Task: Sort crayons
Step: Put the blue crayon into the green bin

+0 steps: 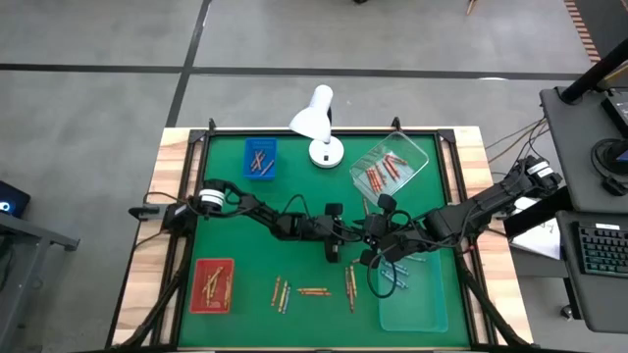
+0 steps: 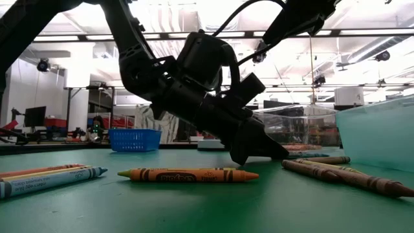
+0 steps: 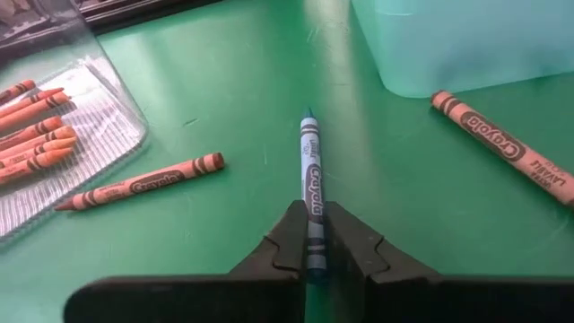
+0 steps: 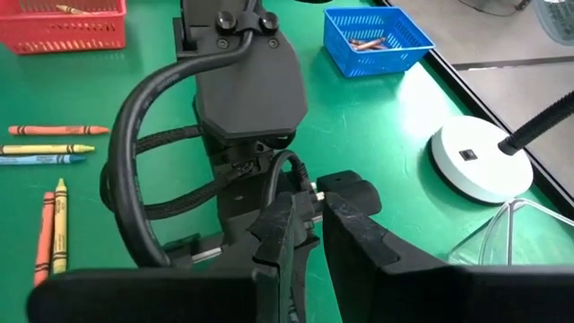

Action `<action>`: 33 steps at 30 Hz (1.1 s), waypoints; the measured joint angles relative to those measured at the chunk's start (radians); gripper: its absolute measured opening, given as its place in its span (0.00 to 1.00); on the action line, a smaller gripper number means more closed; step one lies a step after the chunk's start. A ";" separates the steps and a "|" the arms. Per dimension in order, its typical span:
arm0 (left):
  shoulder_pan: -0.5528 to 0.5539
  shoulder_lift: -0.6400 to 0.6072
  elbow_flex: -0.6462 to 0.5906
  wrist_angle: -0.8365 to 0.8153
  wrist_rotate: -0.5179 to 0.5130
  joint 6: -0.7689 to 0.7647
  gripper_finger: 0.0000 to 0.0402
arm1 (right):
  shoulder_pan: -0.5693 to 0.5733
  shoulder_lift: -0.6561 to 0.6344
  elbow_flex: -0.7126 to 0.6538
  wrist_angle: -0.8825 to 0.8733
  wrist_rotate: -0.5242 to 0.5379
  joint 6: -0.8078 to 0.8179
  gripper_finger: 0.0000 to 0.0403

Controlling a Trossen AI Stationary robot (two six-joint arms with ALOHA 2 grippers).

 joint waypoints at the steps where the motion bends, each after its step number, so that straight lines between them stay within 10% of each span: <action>1: 0.001 -0.002 0.000 -0.005 0.001 0.003 0.01 | 0.000 0.000 0.000 0.000 0.000 0.000 0.13; 17: 0.058 -0.261 -0.226 0.013 0.012 -0.030 0.00 | 0.009 -0.024 0.000 -0.015 -0.001 -0.102 0.13; 33: 0.001 -0.675 -0.763 0.802 0.016 -0.095 0.00 | 0.006 -0.077 -0.177 0.617 -0.002 -0.547 0.13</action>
